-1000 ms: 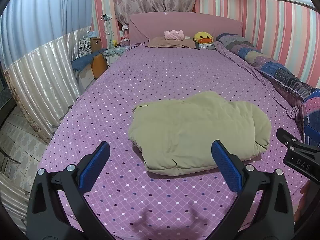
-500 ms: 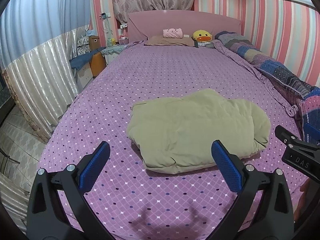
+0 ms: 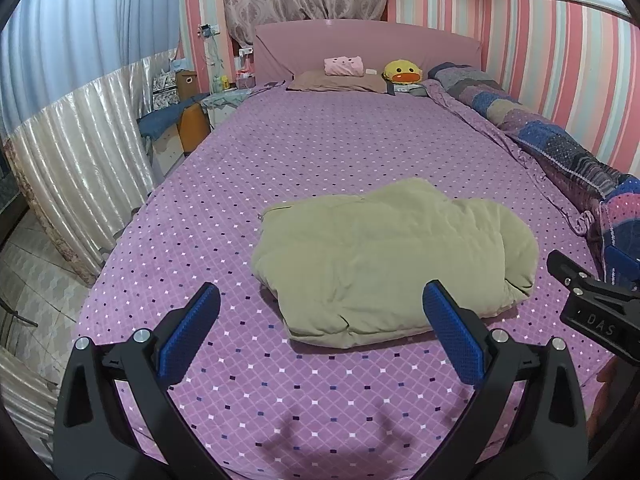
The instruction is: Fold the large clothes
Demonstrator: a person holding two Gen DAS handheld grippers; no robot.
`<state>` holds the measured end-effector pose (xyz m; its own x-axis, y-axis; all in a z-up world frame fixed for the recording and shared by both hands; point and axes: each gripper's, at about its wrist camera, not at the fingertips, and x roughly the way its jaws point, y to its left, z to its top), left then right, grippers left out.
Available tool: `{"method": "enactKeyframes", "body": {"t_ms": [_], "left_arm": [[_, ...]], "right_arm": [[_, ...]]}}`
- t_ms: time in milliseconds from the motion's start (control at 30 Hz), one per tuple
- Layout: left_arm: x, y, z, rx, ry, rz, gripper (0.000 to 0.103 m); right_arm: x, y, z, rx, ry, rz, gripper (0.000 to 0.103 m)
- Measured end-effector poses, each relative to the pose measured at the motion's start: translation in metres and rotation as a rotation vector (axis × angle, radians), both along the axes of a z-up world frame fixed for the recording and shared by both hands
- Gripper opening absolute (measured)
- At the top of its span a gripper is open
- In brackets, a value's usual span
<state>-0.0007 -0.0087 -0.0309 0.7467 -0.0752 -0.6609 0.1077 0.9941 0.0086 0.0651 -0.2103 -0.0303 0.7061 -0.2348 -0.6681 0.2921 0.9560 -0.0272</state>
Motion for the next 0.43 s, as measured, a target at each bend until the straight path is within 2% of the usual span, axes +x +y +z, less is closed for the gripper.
{"method": "enactKeyframes", "body": {"t_ms": [433], "left_arm": [[-0.0052,0.0002,0.0022,0.013,-0.013,0.017,0.1]], "right_arm": [[0.002,-0.0067,-0.0016,0.0,0.007,-0.002,0.101]]}}
